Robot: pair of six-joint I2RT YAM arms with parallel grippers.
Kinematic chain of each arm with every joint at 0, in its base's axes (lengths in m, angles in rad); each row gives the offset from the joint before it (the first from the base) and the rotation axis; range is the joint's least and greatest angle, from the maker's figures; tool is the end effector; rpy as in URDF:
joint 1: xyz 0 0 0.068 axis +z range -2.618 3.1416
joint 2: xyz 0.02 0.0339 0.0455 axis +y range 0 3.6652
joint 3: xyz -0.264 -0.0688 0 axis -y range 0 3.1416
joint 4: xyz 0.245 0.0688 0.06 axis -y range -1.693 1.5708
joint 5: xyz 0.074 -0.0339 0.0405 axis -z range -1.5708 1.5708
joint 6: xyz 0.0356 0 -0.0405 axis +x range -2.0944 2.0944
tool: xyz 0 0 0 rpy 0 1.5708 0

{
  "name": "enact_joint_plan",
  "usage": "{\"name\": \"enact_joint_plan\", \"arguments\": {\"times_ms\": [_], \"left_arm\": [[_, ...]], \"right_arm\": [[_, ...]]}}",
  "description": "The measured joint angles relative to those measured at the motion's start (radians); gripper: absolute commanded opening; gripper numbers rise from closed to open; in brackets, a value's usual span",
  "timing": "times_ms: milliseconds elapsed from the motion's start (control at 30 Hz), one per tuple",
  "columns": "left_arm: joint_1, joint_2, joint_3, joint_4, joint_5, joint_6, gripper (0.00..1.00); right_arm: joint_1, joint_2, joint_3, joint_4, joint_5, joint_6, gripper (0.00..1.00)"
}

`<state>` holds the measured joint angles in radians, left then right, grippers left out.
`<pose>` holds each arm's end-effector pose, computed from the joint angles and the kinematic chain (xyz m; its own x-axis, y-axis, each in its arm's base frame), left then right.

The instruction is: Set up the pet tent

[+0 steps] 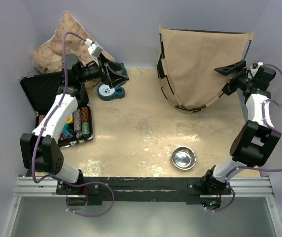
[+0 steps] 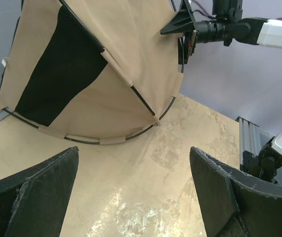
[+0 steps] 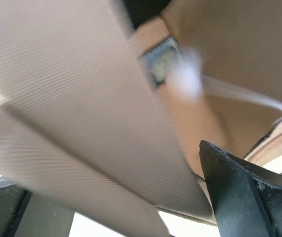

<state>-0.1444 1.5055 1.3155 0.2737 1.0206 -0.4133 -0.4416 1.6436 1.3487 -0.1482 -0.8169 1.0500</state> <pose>0.3390 -0.0800 0.3973 -0.2921 -0.1697 -0.9412 0.8720 0.3571 -0.3350 0.3546 -0.1389 0.3208 -0.4556 0.8721 -0.1784 0.1855 0.2890 0.9392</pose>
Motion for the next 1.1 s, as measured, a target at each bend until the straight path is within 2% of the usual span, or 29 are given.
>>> {"name": "enact_joint_plan", "arguments": {"times_ms": [167,367,533,667,733,833,900,1000,1100], "left_arm": [[-0.035,0.005,-0.009,-0.018,-0.005,0.050,0.98],[-0.035,0.005,-0.034,-0.027,-0.018,0.071,0.97],[-0.035,0.004,-0.071,-0.027,-0.039,0.070,0.97],[-0.035,-0.007,-0.112,-0.019,-0.051,0.053,0.97],[-0.035,-0.021,-0.137,-0.005,-0.057,0.035,0.97],[-0.035,-0.039,-0.160,0.028,-0.061,0.003,0.97],[-0.035,-0.044,-0.170,0.055,-0.064,-0.019,0.97],[-0.035,-0.045,-0.175,0.085,-0.069,-0.051,0.96],[-0.035,-0.045,-0.179,0.104,-0.072,-0.076,0.97]], "right_arm": [[0.009,-0.103,-0.002,-0.104,0.045,-0.404,0.98],[0.009,-0.240,0.024,-0.221,0.319,-0.873,0.98],[0.011,-0.316,-0.019,-0.275,0.554,-1.114,0.98],[0.046,-0.498,-0.127,-0.282,0.717,-1.252,0.98],[0.085,-0.580,-0.134,-0.285,0.749,-1.287,0.96],[0.204,-0.692,-0.135,-0.255,0.740,-1.320,0.95],[0.372,-0.717,-0.138,-0.225,0.772,-1.327,0.94],[0.662,-0.677,-0.139,-0.175,0.845,-1.344,0.96],[0.849,-0.577,-0.164,-0.118,0.929,-1.372,0.97]]}}
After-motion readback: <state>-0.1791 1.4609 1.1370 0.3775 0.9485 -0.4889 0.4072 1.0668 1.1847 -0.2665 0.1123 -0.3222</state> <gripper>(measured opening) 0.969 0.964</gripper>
